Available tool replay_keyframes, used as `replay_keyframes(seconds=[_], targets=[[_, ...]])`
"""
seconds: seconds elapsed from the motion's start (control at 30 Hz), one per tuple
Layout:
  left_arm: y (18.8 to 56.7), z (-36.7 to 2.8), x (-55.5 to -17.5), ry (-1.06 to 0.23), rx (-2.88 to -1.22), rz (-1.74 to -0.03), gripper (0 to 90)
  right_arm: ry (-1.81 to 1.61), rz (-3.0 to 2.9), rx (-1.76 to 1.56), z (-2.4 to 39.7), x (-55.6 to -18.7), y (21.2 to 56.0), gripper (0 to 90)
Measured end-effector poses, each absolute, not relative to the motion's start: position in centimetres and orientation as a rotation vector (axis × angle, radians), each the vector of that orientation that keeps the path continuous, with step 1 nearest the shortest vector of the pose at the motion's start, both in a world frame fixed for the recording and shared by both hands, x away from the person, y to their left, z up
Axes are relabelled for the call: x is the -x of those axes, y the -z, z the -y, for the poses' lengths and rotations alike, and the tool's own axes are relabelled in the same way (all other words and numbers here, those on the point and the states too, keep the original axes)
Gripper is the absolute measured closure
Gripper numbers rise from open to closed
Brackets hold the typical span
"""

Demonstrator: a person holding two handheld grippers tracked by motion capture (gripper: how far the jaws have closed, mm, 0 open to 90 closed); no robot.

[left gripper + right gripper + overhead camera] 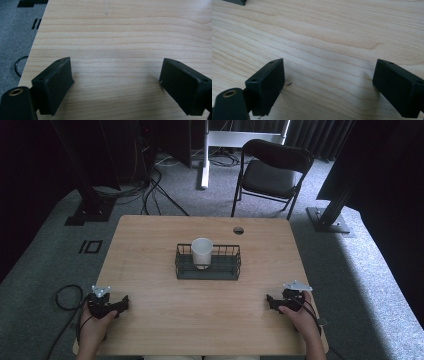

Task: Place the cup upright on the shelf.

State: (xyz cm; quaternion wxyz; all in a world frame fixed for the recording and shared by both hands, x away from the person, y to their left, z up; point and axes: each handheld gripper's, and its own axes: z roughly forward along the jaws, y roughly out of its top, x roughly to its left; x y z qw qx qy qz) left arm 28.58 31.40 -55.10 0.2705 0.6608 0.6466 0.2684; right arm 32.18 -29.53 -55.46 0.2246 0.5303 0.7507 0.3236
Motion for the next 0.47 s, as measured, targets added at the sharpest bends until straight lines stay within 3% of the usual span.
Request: replay_keyframes(seconds=[0.47], targets=[[55.13,-31.07,-28.95,-0.741,-1.741,-1.788,9.8,-0.892,-2.072,-1.463,29.53,-32.18,55.46,10.3]])
